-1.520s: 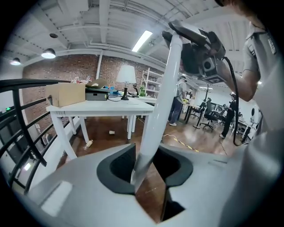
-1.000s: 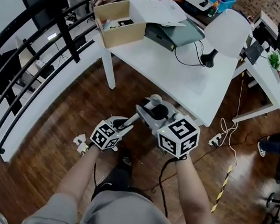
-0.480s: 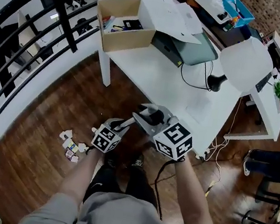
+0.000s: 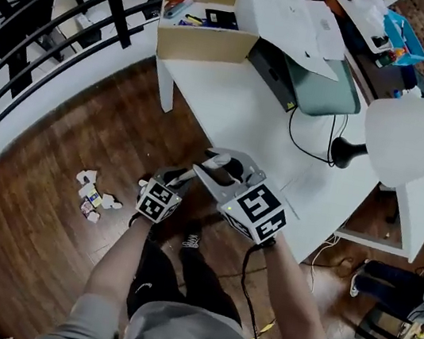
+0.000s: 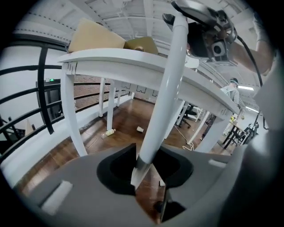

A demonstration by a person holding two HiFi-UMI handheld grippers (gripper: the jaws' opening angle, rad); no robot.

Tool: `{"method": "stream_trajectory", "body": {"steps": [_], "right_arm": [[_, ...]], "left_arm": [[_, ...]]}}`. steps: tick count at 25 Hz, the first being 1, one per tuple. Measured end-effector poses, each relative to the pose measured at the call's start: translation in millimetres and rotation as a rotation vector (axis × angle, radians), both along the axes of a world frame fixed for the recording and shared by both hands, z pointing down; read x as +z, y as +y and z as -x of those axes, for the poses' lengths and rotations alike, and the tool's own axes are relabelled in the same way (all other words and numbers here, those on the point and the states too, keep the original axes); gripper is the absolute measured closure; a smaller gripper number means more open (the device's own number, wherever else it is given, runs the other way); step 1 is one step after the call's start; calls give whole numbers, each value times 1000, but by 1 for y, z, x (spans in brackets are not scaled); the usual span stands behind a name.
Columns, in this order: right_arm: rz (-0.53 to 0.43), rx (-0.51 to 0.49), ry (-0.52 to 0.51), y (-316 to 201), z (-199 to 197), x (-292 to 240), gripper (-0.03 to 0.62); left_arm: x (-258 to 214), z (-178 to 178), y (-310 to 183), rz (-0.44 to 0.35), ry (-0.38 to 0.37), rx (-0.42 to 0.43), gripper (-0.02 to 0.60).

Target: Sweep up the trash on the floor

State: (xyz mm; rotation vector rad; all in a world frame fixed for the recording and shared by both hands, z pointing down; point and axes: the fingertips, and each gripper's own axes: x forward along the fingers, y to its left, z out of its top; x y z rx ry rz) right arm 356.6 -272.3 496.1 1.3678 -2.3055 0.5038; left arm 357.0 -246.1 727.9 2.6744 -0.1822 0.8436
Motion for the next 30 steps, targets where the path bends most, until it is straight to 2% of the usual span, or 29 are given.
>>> {"method": "stream_trajectory", "body": {"steps": [5,9,15,21,24,30], "right_arm": [[-20,57,12,-5,-25,1,472],[-25,114,20,2,-46,-2,426],[-29,195,7,23,-75,-7,425],[-18,227,-26,48,-90,-7,427],[-16,230,-38,58,-90,-7,427],[-23,237,-68,77,-88,-15,431]], "left_arm": [[3,-19,-4,-5,19,-25,473],[6,-25,-6,-9,13,-33,474],[9,-40,-6,-17,3,-18,477],[11,-46,-9,30,22,-70,469],[8,-47,-6,42,29,-67,413],[-4,-35,-4,26,22,-92,353]]}}
